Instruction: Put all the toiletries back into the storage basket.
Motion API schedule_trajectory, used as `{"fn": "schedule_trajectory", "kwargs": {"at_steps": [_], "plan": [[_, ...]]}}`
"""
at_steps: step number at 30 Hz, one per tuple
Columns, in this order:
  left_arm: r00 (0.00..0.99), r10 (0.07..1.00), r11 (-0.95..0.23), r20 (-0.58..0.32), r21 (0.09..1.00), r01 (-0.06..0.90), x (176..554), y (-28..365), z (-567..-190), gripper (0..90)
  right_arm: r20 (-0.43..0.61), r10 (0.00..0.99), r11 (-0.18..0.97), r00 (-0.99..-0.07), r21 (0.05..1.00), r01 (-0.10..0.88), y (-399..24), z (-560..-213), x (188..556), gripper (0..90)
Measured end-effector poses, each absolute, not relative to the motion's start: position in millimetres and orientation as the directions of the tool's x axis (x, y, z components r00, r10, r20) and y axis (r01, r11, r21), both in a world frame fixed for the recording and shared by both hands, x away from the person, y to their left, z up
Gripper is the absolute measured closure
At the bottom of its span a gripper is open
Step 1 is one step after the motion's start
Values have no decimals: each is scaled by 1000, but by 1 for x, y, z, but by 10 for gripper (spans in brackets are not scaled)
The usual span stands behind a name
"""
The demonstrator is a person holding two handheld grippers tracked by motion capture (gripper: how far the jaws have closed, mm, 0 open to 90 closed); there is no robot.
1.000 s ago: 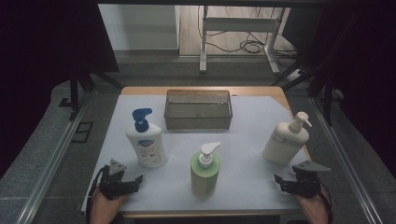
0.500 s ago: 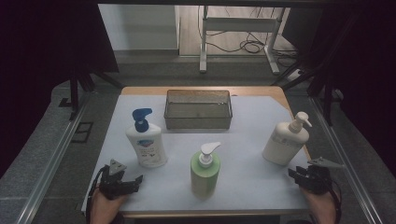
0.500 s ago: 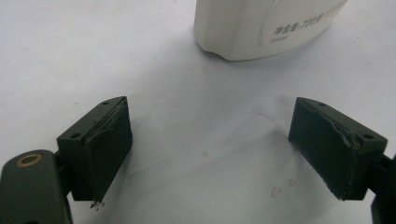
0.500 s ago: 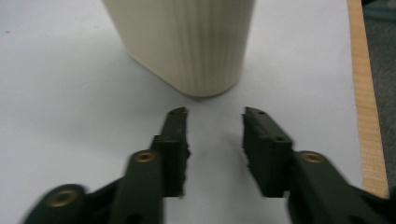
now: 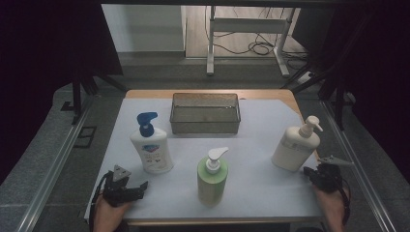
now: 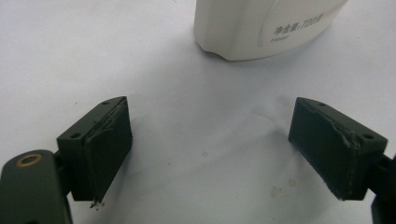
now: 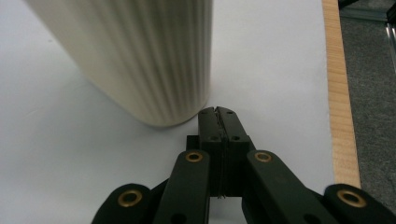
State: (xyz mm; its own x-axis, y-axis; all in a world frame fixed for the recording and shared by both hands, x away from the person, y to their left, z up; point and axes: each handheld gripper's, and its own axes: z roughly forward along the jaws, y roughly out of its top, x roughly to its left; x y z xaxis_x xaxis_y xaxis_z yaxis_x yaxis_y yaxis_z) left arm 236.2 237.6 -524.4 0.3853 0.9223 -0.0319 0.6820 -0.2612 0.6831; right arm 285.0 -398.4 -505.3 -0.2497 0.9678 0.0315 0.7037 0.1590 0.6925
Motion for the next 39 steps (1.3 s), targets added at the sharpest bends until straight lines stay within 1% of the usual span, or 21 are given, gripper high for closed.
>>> {"fn": "schedule_trajectory", "kwargs": {"at_steps": [7,10,19,28,39], "plan": [[385,922,-262,-31,683,682,236,238,-524,130,58,973,122,-225,696,708,-405,-506,296,900],[385,922,-262,-31,683,682,236,238,-524,130,72,969,121,-238,700,704,-406,-507,301,900],[385,922,-261,-31,684,681,236,238,-524,130,58,961,151,-269,706,692,-404,-507,319,896],[385,922,-262,-31,683,682,236,238,-524,130,61,960,152,-274,706,692,-403,-507,319,899],[385,922,-262,-31,683,682,236,238,-524,130,48,946,197,-321,703,684,-391,-507,312,884]]}}
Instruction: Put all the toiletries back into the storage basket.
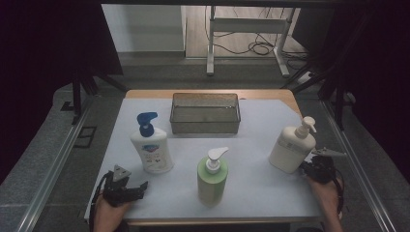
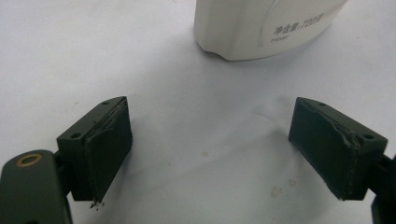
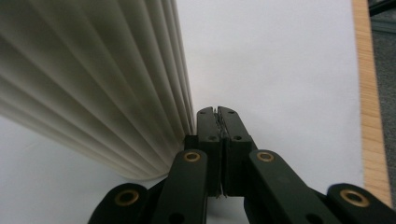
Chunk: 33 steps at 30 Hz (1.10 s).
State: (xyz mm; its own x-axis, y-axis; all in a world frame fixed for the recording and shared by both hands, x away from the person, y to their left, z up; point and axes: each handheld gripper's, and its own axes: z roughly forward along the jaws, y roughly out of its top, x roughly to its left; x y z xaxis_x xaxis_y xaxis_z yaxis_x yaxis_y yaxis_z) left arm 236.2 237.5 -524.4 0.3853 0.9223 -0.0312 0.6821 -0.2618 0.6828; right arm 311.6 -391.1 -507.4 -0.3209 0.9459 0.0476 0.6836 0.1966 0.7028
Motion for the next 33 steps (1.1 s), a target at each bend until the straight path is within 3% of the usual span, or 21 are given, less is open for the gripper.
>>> {"fn": "schedule_trajectory", "kwargs": {"at_steps": [33], "plan": [[386,922,-263,-31,681,683,236,238,-524,130,61,897,279,-437,689,669,-359,-506,290,882]]}}
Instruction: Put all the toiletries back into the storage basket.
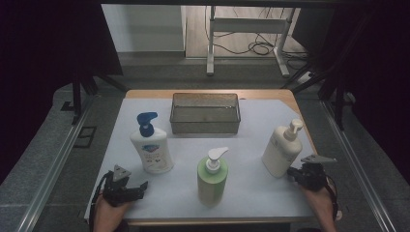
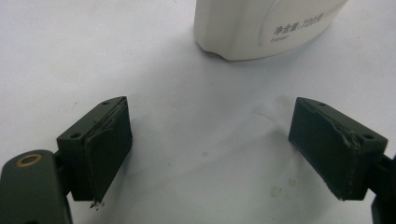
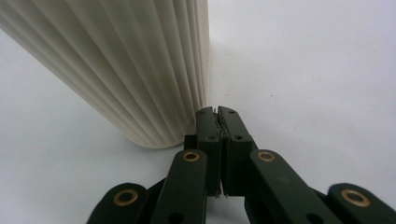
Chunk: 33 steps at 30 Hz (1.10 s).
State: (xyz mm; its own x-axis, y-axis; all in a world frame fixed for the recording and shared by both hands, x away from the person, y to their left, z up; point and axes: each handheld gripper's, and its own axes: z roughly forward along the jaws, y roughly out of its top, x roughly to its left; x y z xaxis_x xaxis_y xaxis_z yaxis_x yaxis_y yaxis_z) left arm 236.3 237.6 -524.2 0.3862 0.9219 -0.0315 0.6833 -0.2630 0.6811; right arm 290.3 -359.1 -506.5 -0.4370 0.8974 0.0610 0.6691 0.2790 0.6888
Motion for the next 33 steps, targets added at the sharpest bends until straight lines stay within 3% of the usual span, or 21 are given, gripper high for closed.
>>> {"fn": "schedule_trajectory", "kwargs": {"at_steps": [15,33], "plan": [[385,922,-262,-31,683,682,236,238,-524,130,83,898,246,-432,720,649,-366,-498,273,797],[385,922,-261,-31,684,681,236,237,-525,130,68,873,271,-484,756,596,-352,-472,258,449]]}}
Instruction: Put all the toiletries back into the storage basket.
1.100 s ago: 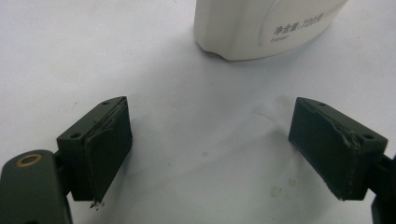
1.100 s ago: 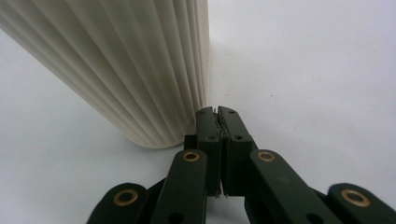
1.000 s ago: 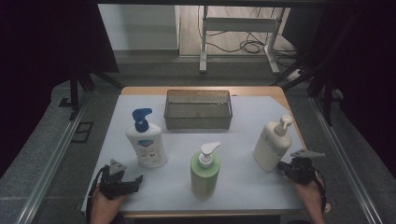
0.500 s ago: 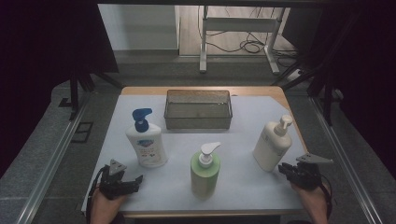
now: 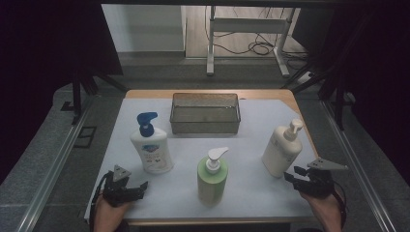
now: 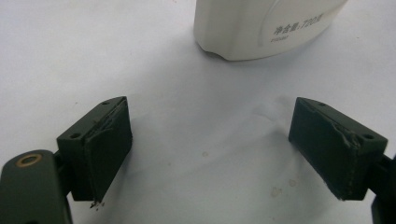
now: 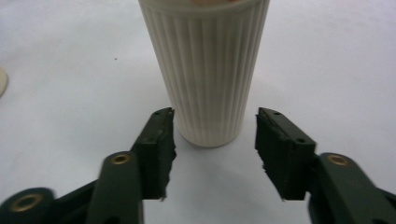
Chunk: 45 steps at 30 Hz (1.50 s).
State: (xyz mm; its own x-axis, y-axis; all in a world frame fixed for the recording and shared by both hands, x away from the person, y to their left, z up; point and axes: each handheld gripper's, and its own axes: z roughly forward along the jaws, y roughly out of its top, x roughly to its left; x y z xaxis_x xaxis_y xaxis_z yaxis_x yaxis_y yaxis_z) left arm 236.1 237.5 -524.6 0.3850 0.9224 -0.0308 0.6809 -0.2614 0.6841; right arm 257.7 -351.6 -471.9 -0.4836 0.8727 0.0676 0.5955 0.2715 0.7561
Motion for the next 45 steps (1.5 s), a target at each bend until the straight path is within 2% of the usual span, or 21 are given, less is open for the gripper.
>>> {"fn": "schedule_trajectory", "kwargs": {"at_steps": [1,5,8,17,37,45], "plan": [[385,922,-261,-31,684,681,236,237,-525,130,68,872,273,-485,755,596,-351,-471,259,404],[385,922,-261,-31,684,681,236,238,-525,130,65,874,267,-482,764,587,-350,-468,260,355],[385,922,-261,-31,685,680,236,237,-525,130,61,876,257,-479,781,569,-350,-460,261,281],[384,923,-260,-31,686,680,236,237,-525,130,35,866,276,-499,799,535,-341,-446,269,211],[384,923,-260,-31,686,680,236,237,-525,130,19,877,262,-480,818,511,-320,-428,292,233],[384,923,-260,-31,686,680,236,237,-525,130,8,883,263,-470,821,508,-313,-428,301,272]]}}
